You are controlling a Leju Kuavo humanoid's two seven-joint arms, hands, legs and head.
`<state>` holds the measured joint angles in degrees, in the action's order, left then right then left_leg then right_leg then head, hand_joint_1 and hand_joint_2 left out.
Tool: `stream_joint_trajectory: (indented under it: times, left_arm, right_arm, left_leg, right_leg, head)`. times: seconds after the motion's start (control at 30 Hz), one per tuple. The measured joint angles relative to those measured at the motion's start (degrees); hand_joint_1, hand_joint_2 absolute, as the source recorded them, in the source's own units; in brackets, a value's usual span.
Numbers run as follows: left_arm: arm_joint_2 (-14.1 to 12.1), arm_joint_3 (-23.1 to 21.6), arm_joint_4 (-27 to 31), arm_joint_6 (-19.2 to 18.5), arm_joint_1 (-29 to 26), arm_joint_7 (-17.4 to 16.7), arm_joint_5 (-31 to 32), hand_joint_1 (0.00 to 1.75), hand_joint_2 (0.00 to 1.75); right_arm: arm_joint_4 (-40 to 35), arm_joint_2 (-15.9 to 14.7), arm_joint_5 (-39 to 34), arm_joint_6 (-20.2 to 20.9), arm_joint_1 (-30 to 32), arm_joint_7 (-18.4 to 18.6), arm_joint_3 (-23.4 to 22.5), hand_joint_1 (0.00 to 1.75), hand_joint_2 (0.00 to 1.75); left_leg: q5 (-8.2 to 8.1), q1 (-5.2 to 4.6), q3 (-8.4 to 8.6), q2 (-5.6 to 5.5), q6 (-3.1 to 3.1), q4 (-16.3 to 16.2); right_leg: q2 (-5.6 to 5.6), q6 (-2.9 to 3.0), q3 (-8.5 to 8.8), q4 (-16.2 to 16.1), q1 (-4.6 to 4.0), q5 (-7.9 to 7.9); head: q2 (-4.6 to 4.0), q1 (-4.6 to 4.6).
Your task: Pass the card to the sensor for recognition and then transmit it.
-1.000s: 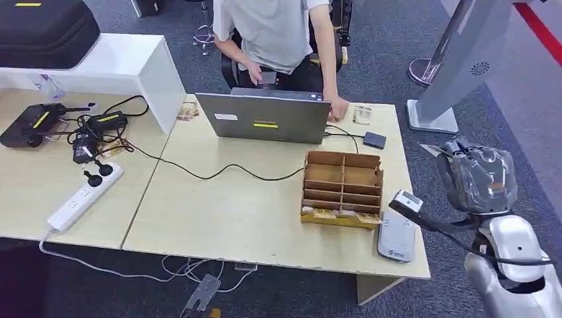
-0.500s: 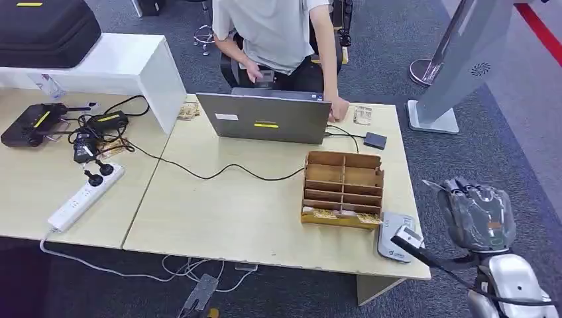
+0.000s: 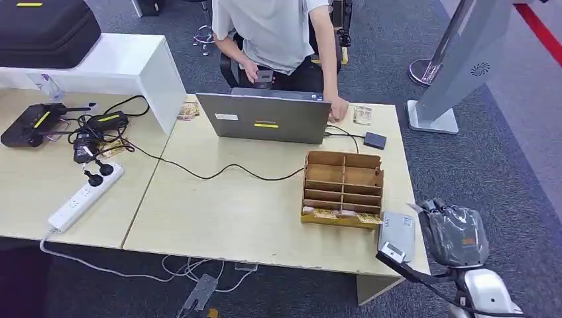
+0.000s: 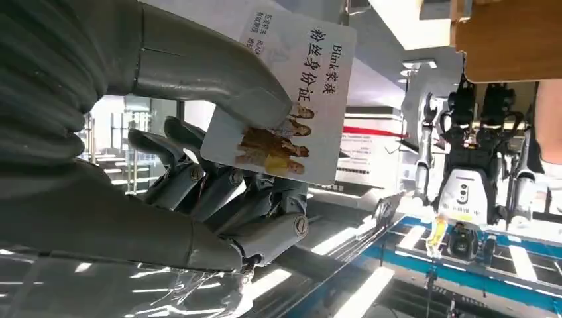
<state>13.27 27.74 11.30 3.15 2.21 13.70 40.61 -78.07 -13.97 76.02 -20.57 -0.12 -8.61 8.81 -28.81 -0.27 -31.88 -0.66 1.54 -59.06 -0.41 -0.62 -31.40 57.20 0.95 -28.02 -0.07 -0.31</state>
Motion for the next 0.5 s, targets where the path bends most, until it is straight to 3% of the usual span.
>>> stream_joint_trajectory:
  times: [0.5]
  left_arm:
    - [0.0,0.07,0.0,0.07,0.01,-0.96,1.2,0.0,1.75]
  right_arm:
    - [6.64,1.46,3.71,-1.86,-0.14,1.77,2.07,1.75,1.75]
  left_leg:
    - [0.0,0.01,0.0,0.0,0.0,0.0]
  right_leg:
    - [0.01,0.0,0.0,0.0,-0.01,0.0]
  head:
    - [0.0,0.02]
